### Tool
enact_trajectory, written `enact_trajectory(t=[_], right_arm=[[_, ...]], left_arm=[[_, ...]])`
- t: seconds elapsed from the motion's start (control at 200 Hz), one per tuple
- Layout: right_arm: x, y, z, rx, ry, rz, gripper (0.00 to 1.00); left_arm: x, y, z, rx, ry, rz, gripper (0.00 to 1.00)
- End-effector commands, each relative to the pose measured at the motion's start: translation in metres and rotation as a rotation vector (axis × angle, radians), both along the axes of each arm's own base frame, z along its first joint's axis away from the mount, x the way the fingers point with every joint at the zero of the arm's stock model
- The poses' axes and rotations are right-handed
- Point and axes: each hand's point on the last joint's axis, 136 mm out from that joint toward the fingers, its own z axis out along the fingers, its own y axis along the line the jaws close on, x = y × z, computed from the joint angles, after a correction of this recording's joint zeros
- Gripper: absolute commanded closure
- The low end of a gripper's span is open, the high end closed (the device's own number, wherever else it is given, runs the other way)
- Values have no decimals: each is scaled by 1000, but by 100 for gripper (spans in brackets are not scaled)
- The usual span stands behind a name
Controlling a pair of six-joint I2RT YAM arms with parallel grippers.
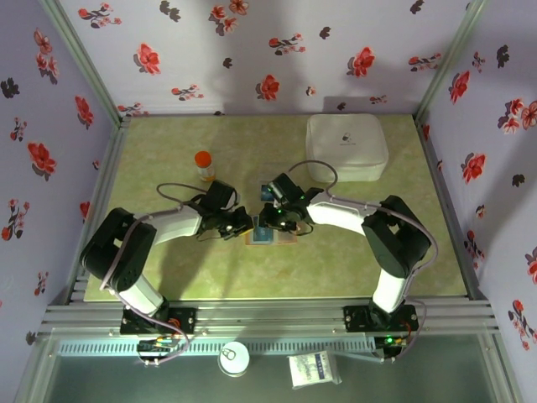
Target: Take the credit cards out of the card holder
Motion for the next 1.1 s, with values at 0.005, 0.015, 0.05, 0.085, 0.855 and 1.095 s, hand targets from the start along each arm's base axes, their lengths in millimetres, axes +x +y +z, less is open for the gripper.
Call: enact_trajectory(t=[0.005,0.015,0.05,0.085,0.855,1.095], right_arm=[[2,-1,-2,8,4,11,71],[1,-1,-3,6,7,12,71],[2,-2,-4,5,9,10,71],[3,-2,-4,6,8,10,71],[1,-13,-24,-57,37,8,74],[2,-23,-19,-99,8,5,74]], left_arm=[[6,1,-3,32,-6,-17,93],[6,1,-3,33,-5,-17,93],[7,1,-4,37,-5,-20,94],[7,1,-4,40,-4,-21,94],[5,5,-12,61,15,-13,96],[5,4,-9,58,11,-15,97]])
